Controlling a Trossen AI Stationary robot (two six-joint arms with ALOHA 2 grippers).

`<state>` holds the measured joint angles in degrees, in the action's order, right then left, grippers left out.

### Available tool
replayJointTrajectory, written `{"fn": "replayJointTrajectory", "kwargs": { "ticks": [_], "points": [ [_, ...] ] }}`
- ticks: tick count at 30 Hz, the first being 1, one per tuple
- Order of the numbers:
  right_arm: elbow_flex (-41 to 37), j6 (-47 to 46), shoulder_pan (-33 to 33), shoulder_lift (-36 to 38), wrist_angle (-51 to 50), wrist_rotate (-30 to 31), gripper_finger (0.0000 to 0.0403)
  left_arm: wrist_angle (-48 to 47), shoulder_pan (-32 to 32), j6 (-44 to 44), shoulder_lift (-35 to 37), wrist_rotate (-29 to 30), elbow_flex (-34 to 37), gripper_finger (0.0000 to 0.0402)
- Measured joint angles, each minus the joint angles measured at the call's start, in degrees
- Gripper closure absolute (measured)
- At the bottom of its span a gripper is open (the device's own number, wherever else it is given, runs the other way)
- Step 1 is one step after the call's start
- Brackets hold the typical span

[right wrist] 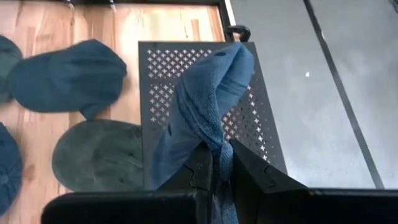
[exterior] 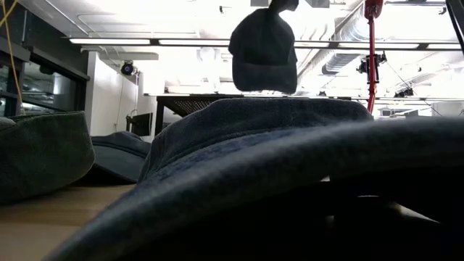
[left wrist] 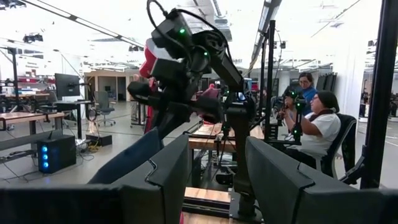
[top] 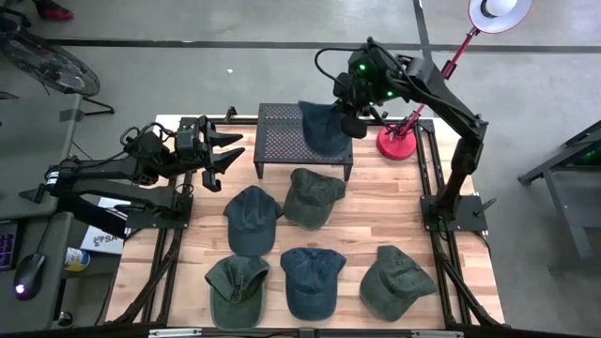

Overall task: Pick & Place hat
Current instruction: Put the top right dark blue cap on the shelf

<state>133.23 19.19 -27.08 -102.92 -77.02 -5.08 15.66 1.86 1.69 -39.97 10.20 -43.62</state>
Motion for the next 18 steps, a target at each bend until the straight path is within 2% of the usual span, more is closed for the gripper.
{"fn": "replayJointTrajectory", "kwargs": {
  "ticks": [12,18],
  "points": [
    [0.0,1.87,-3.09,-1.0,-0.85,-6.07,0.038,-0.42,0.01,-0.02,0.0,0.91,0.0,0.0243],
    [0.0,2.35,-3.38,-1.52,-1.44,-5.85,0.038,-0.42,0.0,-0.02,0.0,0.99,0.0,0.0243]
  ]
}}
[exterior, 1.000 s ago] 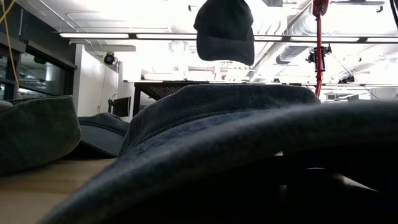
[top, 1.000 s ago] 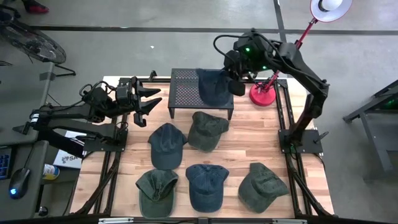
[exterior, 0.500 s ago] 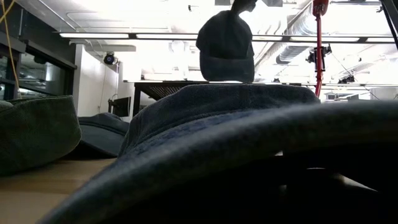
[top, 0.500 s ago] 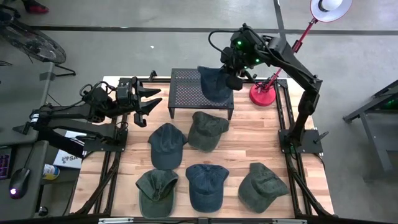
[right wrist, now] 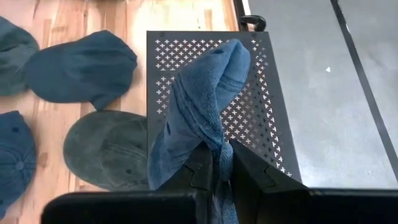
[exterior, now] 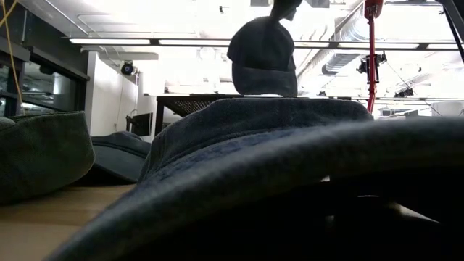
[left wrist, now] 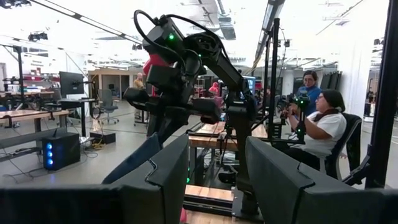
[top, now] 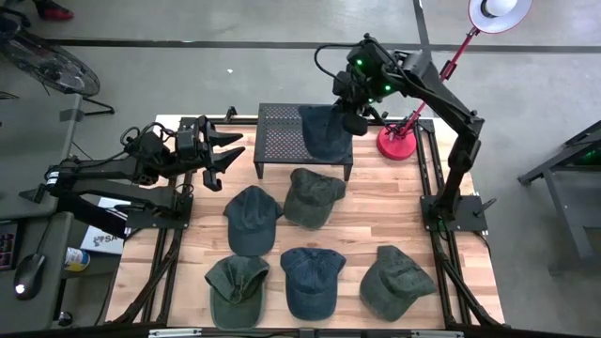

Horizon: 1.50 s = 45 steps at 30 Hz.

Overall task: Pick & Place hat
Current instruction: Put the top right dark blue cap on the shelf

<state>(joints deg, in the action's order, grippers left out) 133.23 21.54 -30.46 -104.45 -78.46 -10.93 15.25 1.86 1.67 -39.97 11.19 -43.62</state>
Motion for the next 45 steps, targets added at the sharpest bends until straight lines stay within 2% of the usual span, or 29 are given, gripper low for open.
{"fn": "replayJointTrajectory", "kwargs": {
  "ticks": [15,38,45],
  "points": [
    [0.0,1.53,-1.59,-4.06,-0.59,1.35,0.038,0.02,0.01,-0.02,0.0,0.54,0.0,0.0244],
    [0.0,5.51,-4.39,-9.35,-0.55,-0.2,0.038,0.02,0.0,-0.02,0.0,1.37,0.0,0.0244],
    [0.0,5.73,-5.08,-9.79,-0.59,1.61,0.038,0.09,0.01,-0.02,0.0,1.85,0.0,0.0244]
  ]
}}
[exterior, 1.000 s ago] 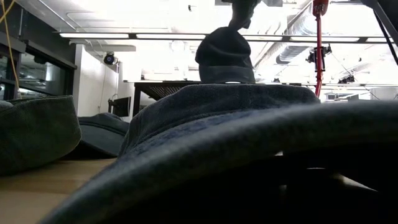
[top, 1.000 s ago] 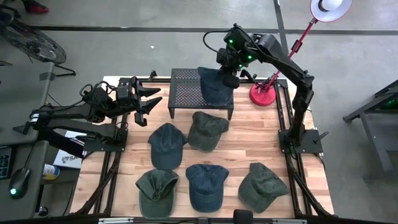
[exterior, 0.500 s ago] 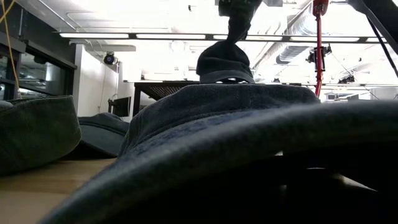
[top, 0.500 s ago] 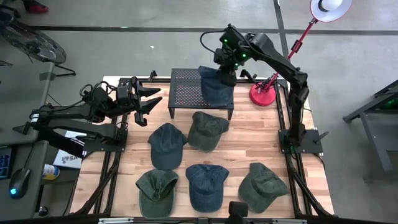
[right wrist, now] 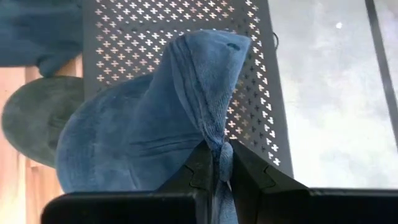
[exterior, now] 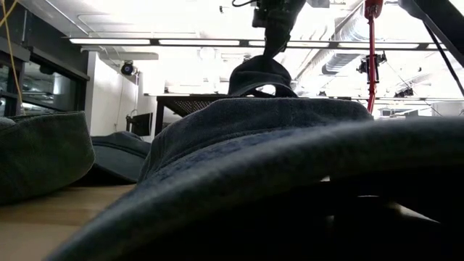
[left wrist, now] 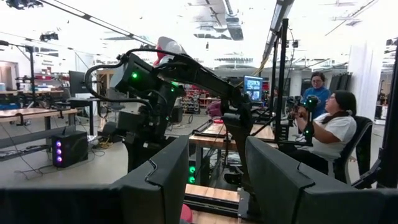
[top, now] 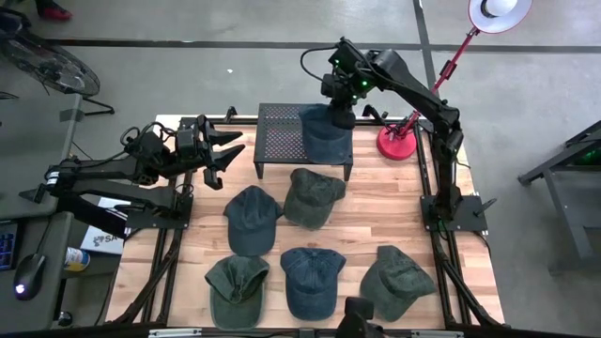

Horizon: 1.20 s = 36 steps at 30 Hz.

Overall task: Pick & Place hat
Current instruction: Put the top right dark blue cap on the shelf

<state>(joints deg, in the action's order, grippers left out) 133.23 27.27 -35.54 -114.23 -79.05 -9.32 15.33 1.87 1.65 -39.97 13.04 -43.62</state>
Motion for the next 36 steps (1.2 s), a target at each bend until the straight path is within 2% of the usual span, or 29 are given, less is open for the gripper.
{"fn": "replayJointTrajectory", "kwargs": {
  "ticks": [20,36],
  "points": [
    [0.0,7.56,-2.85,-0.09,1.4,-3.24,0.038,-0.02,0.0,0.0,0.0,0.22,0.0,0.0244],
    [-0.02,7.93,-3.73,-2.12,4.02,-3.87,0.0379,0.11,-0.02,0.0,-0.02,0.17,0.0,0.0244]
  ]
}}
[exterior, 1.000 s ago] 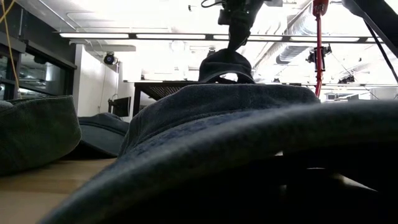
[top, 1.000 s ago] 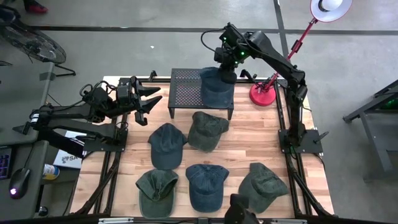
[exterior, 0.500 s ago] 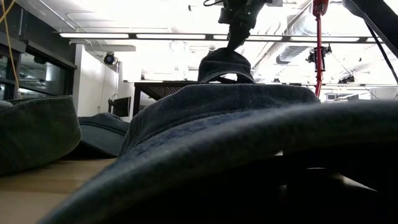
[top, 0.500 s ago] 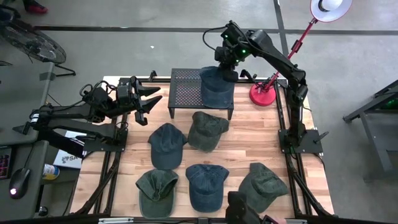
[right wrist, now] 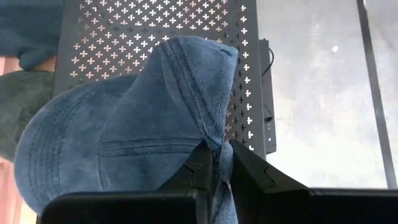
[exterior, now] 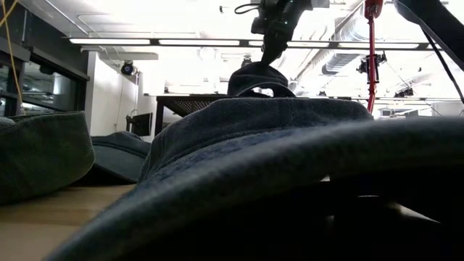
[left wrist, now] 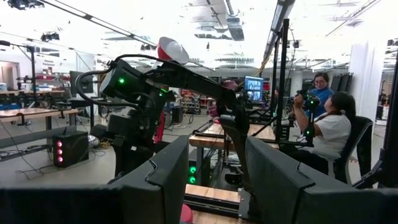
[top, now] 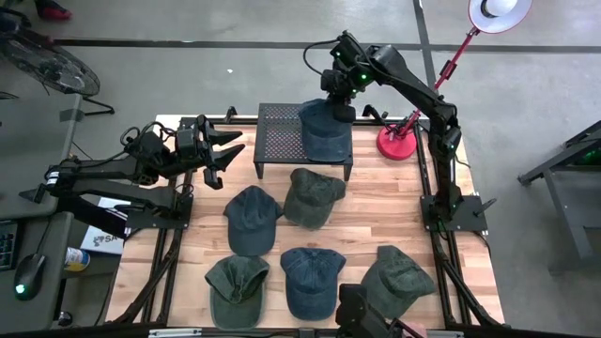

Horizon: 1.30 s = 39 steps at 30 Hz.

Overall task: Pick & Place hat
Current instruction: Put the top right dark blue cap on the shelf, then put the bottom right dark green cap on the shelf

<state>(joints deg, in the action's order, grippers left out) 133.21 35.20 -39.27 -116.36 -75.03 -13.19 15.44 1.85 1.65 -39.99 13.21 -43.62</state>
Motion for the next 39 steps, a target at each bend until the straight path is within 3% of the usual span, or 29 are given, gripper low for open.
{"fn": "replayJointTrajectory", "kwargs": {
  "ticks": [8,26,39],
  "points": [
    [0.0,-0.63,-0.02,0.0,-0.74,2.22,0.0361,-0.07,0.0,0.0,0.0,-0.05,0.0,0.0244],
    [0.0,-5.43,0.28,0.51,0.08,8.15,0.0234,-0.52,0.0,-0.02,0.0,-0.17,0.0,0.0244],
    [0.0,-13.86,0.95,6.76,-2.54,7.53,0.0228,-0.79,0.02,-0.47,0.0,-0.58,0.01,0.0244]
  ]
}}
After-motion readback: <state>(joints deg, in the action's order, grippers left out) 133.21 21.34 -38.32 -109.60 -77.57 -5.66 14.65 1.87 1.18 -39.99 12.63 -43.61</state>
